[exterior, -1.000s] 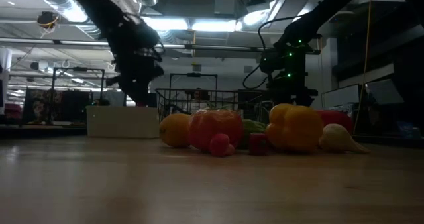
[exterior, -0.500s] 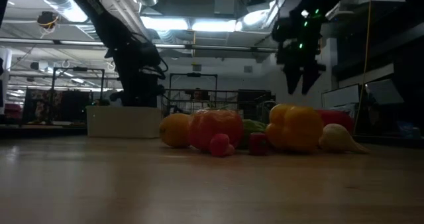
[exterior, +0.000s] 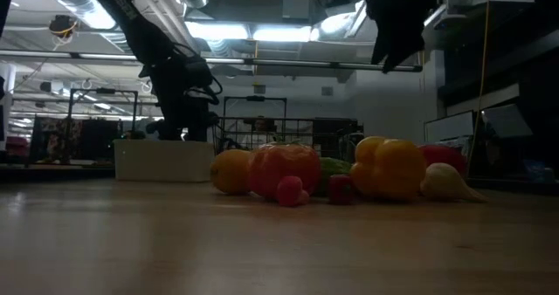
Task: Sort produce into baskets
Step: Put the garlic into the wire basket, then put the yellow lemon into the transparent bin
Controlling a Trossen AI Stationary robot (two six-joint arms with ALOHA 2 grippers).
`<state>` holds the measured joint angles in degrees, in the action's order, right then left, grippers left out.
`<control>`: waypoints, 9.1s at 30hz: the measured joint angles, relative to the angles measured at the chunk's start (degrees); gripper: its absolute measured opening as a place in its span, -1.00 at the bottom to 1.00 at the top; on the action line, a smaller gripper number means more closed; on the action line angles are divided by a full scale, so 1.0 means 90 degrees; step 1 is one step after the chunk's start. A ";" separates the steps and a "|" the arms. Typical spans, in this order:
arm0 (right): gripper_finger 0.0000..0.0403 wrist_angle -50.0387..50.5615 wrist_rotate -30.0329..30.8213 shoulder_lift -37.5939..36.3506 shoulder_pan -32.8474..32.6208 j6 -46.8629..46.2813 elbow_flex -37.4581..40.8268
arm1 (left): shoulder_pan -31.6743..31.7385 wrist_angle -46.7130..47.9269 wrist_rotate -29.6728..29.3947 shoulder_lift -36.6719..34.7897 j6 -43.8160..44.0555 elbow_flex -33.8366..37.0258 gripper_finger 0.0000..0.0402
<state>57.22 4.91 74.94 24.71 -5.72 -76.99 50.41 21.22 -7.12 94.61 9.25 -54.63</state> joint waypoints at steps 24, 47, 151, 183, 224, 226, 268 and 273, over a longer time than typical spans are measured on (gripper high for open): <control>0.70 -0.0423 0.0000 0.0036 -0.2804 -0.0143 0.1115 | 0.0000 0.0016 0.0054 0.0000 -0.0051 0.0007 0.15; 0.70 -0.0787 0.0766 0.0039 -0.2954 -0.0148 0.1999 | -0.0019 0.0110 0.0042 -0.0685 0.0077 0.0027 0.14; 0.00 -0.3359 -0.0368 0.0036 -0.2951 -0.1047 0.3344 | -0.0020 0.0097 0.0061 -0.0692 -0.0024 0.0007 0.14; 0.00 -0.6467 0.0987 0.0820 -0.0426 0.2171 0.2420 | -0.0020 0.0061 0.0061 -0.0692 -0.0043 0.0007 0.14; 0.09 -0.6650 0.1344 0.2086 -0.0324 0.2149 0.2416 | -0.0020 0.0066 0.0059 -0.0690 -0.0026 0.0010 0.14; 0.19 -0.6655 0.1470 0.2086 -0.0326 0.2094 0.2416 | -0.0020 0.0066 0.0059 -0.0690 -0.0026 0.0010 0.14; 0.53 -0.2461 0.1737 0.2044 -0.0326 0.2465 -0.0931 | -0.1851 0.0822 0.1074 -0.2594 0.0365 -0.0270 0.14; 0.53 -0.2279 0.1941 0.1662 -0.0479 0.2464 -0.1202 | -0.2813 0.1010 0.1081 -0.2582 0.0867 -0.0091 0.14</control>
<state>36.71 22.38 89.89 20.40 16.46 -87.81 25.10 30.31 2.61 71.37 17.05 -55.45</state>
